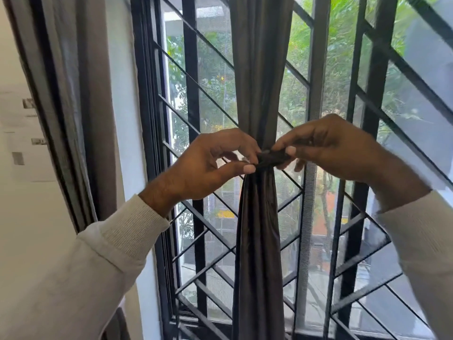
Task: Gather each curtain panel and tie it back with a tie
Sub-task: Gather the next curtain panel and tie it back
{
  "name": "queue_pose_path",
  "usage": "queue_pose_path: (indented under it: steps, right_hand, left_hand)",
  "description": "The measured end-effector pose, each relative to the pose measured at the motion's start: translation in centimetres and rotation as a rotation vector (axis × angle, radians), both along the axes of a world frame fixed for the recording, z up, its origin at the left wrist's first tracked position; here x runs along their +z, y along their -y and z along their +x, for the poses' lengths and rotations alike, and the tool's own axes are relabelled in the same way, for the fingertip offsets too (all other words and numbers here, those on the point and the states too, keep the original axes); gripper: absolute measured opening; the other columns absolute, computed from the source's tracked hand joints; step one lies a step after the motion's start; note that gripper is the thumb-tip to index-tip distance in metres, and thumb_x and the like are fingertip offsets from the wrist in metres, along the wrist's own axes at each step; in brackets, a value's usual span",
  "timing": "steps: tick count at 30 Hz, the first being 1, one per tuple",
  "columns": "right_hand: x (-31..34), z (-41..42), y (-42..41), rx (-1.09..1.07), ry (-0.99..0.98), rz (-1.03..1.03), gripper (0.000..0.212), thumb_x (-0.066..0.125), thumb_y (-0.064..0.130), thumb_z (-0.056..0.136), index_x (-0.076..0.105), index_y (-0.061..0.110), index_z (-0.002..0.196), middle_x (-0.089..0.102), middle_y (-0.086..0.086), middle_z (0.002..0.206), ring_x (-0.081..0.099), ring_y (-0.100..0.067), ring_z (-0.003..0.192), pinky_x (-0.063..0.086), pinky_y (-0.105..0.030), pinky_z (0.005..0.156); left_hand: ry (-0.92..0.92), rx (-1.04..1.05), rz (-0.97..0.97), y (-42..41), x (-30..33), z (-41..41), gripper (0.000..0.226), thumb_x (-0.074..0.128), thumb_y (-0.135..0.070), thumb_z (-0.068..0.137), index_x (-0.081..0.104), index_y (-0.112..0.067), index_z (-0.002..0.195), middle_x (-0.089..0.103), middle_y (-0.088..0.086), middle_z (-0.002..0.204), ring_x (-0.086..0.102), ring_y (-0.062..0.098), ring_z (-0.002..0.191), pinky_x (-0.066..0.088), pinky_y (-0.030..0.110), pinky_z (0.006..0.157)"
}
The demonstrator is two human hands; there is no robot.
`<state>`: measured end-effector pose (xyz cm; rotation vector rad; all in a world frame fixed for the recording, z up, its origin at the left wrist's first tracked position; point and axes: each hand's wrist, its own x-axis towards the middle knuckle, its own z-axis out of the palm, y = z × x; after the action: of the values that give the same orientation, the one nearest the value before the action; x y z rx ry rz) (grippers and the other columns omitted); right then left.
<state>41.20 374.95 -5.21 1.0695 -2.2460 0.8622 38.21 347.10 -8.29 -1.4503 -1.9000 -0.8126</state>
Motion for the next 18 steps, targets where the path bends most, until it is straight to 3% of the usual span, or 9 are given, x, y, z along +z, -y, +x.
queue_pose_path:
  steps: [2,5,9,13,15,18]
  right_hand:
    - [0.5,0.3,0.4,-0.064,-0.106,0.073,0.02,0.073,0.0,0.095,0.081,0.016,0.103,0.078,-0.001,0.09,0.075,-0.006,0.079,0.062,-0.024,0.067]
    - [1.2,0.5,0.7,-0.153,-0.244,0.195,0.015,0.076,0.011,0.095,0.077,0.026,0.093,0.063,-0.002,0.103,0.065,-0.015,0.098,0.052,-0.021,0.084]
    - [1.3,0.7,0.9,-0.143,-0.25,0.195,0.005,0.068,0.02,0.101,0.07,0.021,0.096,0.062,-0.002,0.102,0.062,-0.015,0.098,0.049,-0.017,0.079]
    - [1.1,0.3,1.4,-0.139,-0.202,0.082,0.012,0.064,0.024,0.104,0.068,0.016,0.096,0.071,-0.003,0.094,0.065,-0.013,0.087,0.05,-0.02,0.072]
    - [1.0,0.0,1.6,-0.138,-0.205,0.047,0.013,0.066,0.021,0.103,0.07,0.011,0.096,0.073,-0.003,0.091,0.068,-0.009,0.085,0.05,-0.011,0.071]
    - [0.9,-0.2,1.8,-0.152,-0.202,0.01,0.012,0.067,0.021,0.102,0.07,0.013,0.094,0.072,0.002,0.087,0.066,0.001,0.078,0.047,-0.006,0.071]
  left_hand:
    - [-0.093,0.033,0.019,-0.2,-0.4,0.4,0.007,0.082,-0.004,0.093,0.08,-0.001,0.099,0.07,0.014,0.119,0.069,0.027,0.112,0.058,0.047,0.093]
    - [-0.307,0.16,0.074,0.1,-1.1,0.9,0.006,0.084,-0.006,0.093,0.083,-0.007,0.099,0.066,0.011,0.116,0.063,0.018,0.104,0.051,0.035,0.085]
    - [-0.613,0.258,0.033,0.4,-2.1,1.2,0.007,0.075,-0.002,0.1,0.082,-0.001,0.101,0.075,0.011,0.104,0.065,0.03,0.093,0.052,0.042,0.082]
    - [-0.658,0.326,0.035,0.7,-2.5,1.5,0.008,0.075,-0.001,0.099,0.082,0.0,0.104,0.076,0.015,0.112,0.067,0.033,0.095,0.053,0.041,0.081]
    - [-0.67,0.34,0.045,0.9,-2.4,1.5,0.008,0.075,0.001,0.099,0.082,0.0,0.104,0.077,0.016,0.115,0.067,0.034,0.096,0.054,0.044,0.08]
    - [-0.685,0.321,0.035,1.1,-2.2,1.5,0.008,0.075,0.0,0.099,0.082,0.0,0.102,0.079,0.012,0.109,0.068,0.033,0.094,0.055,0.045,0.08]
